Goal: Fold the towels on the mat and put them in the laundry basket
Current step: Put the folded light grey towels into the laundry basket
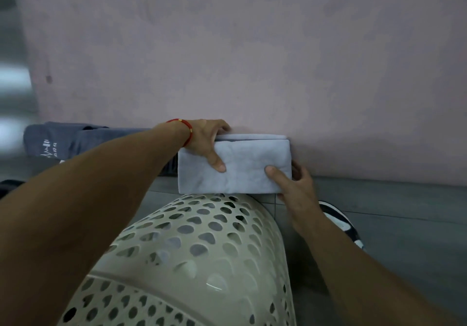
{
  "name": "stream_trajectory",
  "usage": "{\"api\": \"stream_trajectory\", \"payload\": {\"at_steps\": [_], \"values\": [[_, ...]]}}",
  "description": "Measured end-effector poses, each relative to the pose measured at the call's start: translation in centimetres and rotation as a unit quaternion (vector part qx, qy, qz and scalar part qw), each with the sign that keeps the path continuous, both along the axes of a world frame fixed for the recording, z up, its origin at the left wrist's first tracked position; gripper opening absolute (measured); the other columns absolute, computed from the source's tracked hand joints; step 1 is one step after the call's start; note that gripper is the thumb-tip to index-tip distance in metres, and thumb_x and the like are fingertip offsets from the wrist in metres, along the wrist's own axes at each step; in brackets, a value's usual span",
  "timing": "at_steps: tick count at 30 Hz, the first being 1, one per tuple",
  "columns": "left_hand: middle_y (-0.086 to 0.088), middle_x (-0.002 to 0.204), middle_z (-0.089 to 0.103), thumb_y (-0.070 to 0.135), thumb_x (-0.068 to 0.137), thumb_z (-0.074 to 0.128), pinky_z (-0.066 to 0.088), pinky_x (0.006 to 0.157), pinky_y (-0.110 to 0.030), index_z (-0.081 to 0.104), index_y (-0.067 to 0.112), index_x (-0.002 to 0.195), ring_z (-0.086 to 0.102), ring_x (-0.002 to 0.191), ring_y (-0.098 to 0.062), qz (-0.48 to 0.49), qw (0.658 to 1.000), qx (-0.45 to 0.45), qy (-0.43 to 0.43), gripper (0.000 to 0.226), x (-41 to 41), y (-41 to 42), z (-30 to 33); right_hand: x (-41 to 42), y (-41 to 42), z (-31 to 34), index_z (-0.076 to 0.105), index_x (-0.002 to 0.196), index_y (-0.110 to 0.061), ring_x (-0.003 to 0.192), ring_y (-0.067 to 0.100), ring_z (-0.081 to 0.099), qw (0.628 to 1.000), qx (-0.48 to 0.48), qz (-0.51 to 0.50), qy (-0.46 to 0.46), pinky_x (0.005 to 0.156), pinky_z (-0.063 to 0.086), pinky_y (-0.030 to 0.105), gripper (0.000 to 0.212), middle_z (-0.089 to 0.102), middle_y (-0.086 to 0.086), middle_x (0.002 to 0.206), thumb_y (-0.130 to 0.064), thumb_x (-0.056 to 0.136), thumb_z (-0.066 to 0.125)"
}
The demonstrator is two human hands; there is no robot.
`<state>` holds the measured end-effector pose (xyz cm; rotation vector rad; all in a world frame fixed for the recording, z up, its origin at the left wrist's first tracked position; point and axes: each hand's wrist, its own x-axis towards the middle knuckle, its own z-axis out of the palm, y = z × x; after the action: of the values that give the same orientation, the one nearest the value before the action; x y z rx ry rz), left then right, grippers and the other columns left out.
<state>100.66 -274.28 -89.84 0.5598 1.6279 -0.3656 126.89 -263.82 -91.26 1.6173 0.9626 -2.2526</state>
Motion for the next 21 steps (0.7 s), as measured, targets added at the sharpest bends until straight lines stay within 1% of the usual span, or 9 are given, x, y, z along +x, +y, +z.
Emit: {"api": "stream_trajectory", "payload": {"at_steps": [3, 4, 6, 8, 11, 14, 16, 18, 21], "values": [[0.009, 0.149, 0.045, 0.062, 0.043, 0.094, 0.038, 0.114, -0.048, 0.029, 0.035, 0.15, 0.046, 0.134, -0.02, 0.012, 1.0, -0.004, -0.002, 0.127, 0.0, 0.1, 0.0, -0.1, 0.5, -0.4, 0.055, 0.136, -0.019, 0.105, 0.013, 0.071, 0.999, -0.009, 0.023, 0.026, 0.089, 0.06, 0.034, 0.079, 0.07, -0.002, 0.122, -0.037, 0.066, 0.088], [0.01, 0.147, 0.046, 0.062, 0.043, 0.094, 0.038, 0.114, -0.048, 0.031, 0.036, 0.149, 0.046, 0.133, -0.019, 0.02, 1.0, -0.004, -0.004, 0.125, -0.1, 0.0, 0.0, -0.1, 0.7, -0.6, 0.058, 0.132, -0.019, 0.103, 0.013, 0.072, 0.999, -0.007, 0.041, 0.034, 0.09, 0.06, 0.034, 0.075, 0.072, -0.002, 0.119, -0.038, 0.066, 0.088], [0.013, 0.142, 0.047, 0.06, 0.044, 0.095, 0.039, 0.113, -0.046, 0.035, 0.038, 0.145, 0.047, 0.131, -0.017, 0.038, 0.999, 0.004, -0.007, 0.12, -0.1, -0.3, 0.0, -0.1, 1.1, -1.0, 0.065, 0.125, -0.018, 0.1, 0.013, 0.073, 0.997, -0.005, 0.066, 0.047, 0.091, 0.059, 0.036, 0.06, 0.075, -0.002, 0.113, -0.034, 0.072, 0.088], [0.016, 0.138, 0.047, 0.057, 0.045, 0.096, 0.041, 0.112, -0.045, 0.037, 0.043, 0.142, 0.047, 0.129, -0.015, 0.07, 0.997, 0.013, -0.015, 0.114, 0.0, -0.7, 0.1, -0.2, 1.5, -1.2, 0.068, 0.121, -0.014, 0.1, 0.016, 0.074, 0.996, -0.016, 0.076, 0.048, 0.093, 0.058, 0.039, 0.052, 0.077, 0.0, 0.109, -0.03, 0.075, 0.087], [0.017, 0.141, 0.042, 0.056, 0.048, 0.095, 0.04, 0.112, -0.048, 0.032, 0.051, 0.143, 0.043, 0.132, -0.015, 0.094, 0.995, 0.027, -0.028, 0.114, 0.2, -1.3, 0.2, -0.3, 2.0, -1.7, 0.068, 0.119, -0.01, 0.102, 0.021, 0.074, 0.995, -0.029, 0.078, 0.057, 0.096, 0.057, 0.042, 0.047, 0.077, 0.004, 0.11, -0.023, 0.077, 0.086], [0.016, 0.145, 0.041, 0.058, 0.049, 0.095, 0.039, 0.113, -0.047, 0.031, 0.053, 0.144, 0.042, 0.135, -0.016, 0.112, 0.993, 0.04, -0.022, 0.114, 0.7, -2.0, 0.5, -0.4, 2.1, -1.8, 0.067, 0.121, -0.013, 0.102, 0.02, 0.074, 0.993, -0.015, 0.095, 0.066, 0.09, 0.059, 0.037, 0.049, 0.076, 0.002, 0.11, -0.022, 0.077, 0.086], [0.014, 0.149, 0.04, 0.068, 0.044, 0.091, 0.039, 0.113, -0.049, 0.03, 0.055, 0.143, 0.04, 0.137, -0.019, 0.102, 0.993, 0.056, 0.024, 0.117, 1.3, -2.8, 1.0, -0.3, 2.1, -1.8, 0.067, 0.12, -0.015, 0.099, 0.017, 0.074, 0.992, -0.001, 0.106, 0.068, 0.085, 0.059, 0.033, 0.047, 0.076, -0.001, 0.109, -0.021, 0.077, 0.086], [0.006, 0.153, 0.034, 0.078, 0.036, 0.086, 0.039, 0.112, -0.053, 0.027, 0.053, 0.146, 0.037, 0.14, -0.026, 0.1, 0.987, 0.07, 0.102, 0.127, 2.0, -3.5, 1.5, 0.1, 2.4, -1.8, 0.066, 0.121, -0.015, 0.099, 0.016, 0.074, 0.991, 0.006, 0.116, 0.069, 0.086, 0.059, 0.034, 0.05, 0.076, -0.001, 0.11, -0.022, 0.076, 0.087], [-0.005, 0.15, 0.035, 0.07, 0.047, 0.088, 0.045, 0.107, -0.043, 0.025, 0.04, 0.151, 0.044, 0.134, -0.028, 0.162, 0.971, 0.081, 0.157, 0.126, 3.2, -3.9, 2.7, 0.1, 3.2, -1.7, 0.06, 0.129, -0.015, 0.101, 0.012, 0.073, 0.99, 0.031, 0.122, 0.06, 0.087, 0.059, 0.032, 0.071, 0.073, -0.003, 0.118, -0.029, 0.069, 0.093]]}}
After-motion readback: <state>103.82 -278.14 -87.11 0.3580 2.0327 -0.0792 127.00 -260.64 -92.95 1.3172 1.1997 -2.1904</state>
